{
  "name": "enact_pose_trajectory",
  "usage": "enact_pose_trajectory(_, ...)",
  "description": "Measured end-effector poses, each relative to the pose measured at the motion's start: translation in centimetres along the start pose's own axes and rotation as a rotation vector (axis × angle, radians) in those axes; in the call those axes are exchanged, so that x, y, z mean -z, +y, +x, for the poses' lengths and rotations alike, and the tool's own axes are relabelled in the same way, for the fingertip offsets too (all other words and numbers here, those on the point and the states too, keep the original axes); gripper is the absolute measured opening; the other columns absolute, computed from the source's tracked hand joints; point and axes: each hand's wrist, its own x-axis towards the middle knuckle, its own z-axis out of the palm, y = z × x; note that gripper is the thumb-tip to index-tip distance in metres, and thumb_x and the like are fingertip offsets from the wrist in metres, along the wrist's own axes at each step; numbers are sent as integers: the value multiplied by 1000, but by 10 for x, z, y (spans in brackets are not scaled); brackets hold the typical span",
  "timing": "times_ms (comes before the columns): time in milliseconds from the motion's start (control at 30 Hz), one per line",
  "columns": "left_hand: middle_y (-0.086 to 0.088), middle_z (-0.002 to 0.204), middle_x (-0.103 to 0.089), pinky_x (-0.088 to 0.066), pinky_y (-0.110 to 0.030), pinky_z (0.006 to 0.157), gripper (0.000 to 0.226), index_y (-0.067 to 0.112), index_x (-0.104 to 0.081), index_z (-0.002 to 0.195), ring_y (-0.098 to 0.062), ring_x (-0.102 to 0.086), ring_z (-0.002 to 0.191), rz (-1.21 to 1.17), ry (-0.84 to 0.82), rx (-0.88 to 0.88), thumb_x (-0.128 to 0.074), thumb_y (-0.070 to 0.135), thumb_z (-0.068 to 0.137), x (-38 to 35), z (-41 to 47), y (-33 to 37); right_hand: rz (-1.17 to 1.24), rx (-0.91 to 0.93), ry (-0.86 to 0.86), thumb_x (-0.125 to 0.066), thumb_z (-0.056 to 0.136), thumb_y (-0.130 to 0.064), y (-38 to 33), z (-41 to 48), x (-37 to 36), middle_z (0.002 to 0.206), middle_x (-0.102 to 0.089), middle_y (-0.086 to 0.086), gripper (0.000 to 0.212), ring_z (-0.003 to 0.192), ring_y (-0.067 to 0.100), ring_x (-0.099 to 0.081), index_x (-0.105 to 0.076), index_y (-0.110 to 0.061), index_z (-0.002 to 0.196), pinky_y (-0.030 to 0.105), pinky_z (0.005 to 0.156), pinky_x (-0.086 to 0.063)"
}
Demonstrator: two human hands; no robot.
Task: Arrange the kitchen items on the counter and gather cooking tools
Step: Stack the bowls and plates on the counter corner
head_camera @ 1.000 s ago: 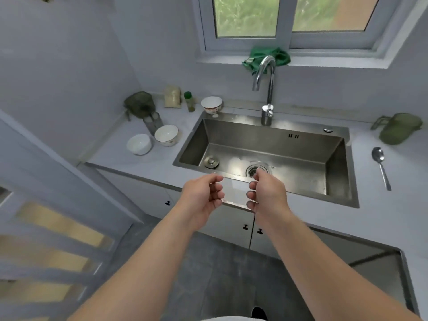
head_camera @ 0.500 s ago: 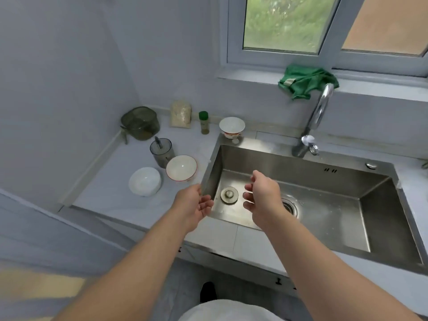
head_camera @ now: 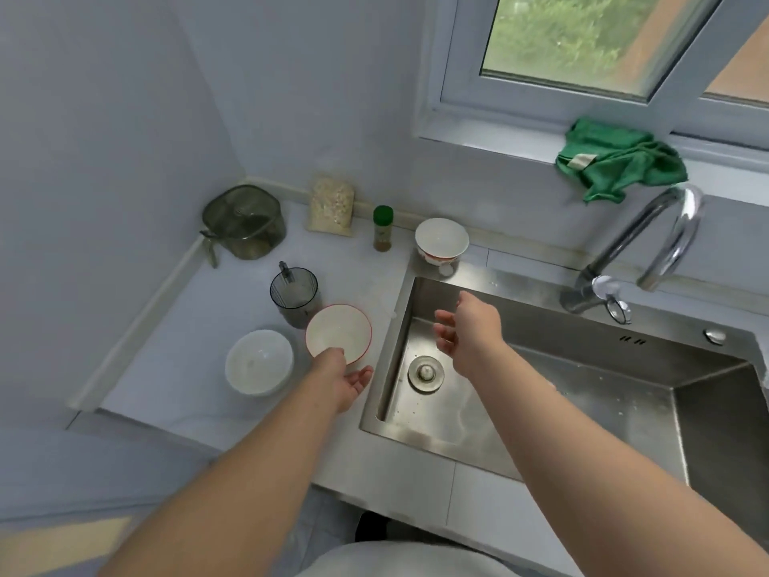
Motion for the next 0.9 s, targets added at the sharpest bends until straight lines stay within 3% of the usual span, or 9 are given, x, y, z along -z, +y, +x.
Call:
enact_pose_trajectory(167, -18, 84, -54, -52, -26, 39, 30, -1, -44, 128, -27, -56, 68, -81, 59, -15, -28, 9, 104, -9, 11, 3, 27, -85, -8, -40, 102, -27, -20, 61, -23, 88, -64, 10, 18, 58, 20, -53, -48, -15, 112, 27, 52, -38)
enact_pose_trajectory(333, -18, 83, -59, -51, -22, 37, 51, 2, -47, 134, -26, -57, 65, -134, 182, -34, -21, -10, 92, -17, 18, 2, 53, -111, -7, -44, 99, -29, -32, 113, -39, 91, -65, 10, 19, 59, 18, -55, -52, -16, 110, 26, 52, -40)
enact_pose_trajectory(467, -19, 84, -62, -52, -21, 42, 32, 6, -51, 102, -26, -60, 68, -116, 97, -30, -26, -13, 94, -28, -14, -3, 43, -96, 21, -42, 94, -27, -38, 154, -45, 85, -65, 9, 29, 55, 19, -55, -58, -13, 113, 24, 50, -40)
enact_pose_trajectory(533, -20, 83, -63, -53, -23, 45, 25, 4, -50, 95, -26, -62, 69, -115, 19, -33, -30, -11, 96, -34, -26, 5, 30, -84, 31, -40, 92, -26, -43, 171, -49, 83, -65, 10, 33, 52, 19, -55, -58, -13, 116, 24, 51, -40)
enact_pose_trajectory(700, -23, 87, -65, -56, -27, 49, 36, -4, -45, 131, -23, -67, 61, 23, -53, -154, -34, -6, 97, -50, -25, 37, -77, -113, 26, -38, 91, -27, -51, 202, -62, 92, -70, 6, 38, 54, 18, -62, -51, -16, 126, 26, 59, -44)
enact_pose_trajectory(800, -24, 89, -66, -56, -27, 50, 38, -2, -44, 134, -23, -67, 62, 65, -78, -210, -34, -5, 97, -57, -29, 47, -106, -159, 33, -36, 91, -15, -49, 210, -64, 92, -67, 6, 44, 50, 19, -58, -50, -18, 133, 26, 58, -43)
enact_pose_trajectory(900, -25, 91, -65, -56, -27, 50, 36, -2, -45, 132, -26, -65, 67, 108, -94, -246, -35, -4, 97, -61, -34, 50, -97, -93, 46, -32, 91, -8, -48, 213, -64, 111, -68, 11, 50, 48, 17, -55, -42, -20, 139, 26, 52, -43)
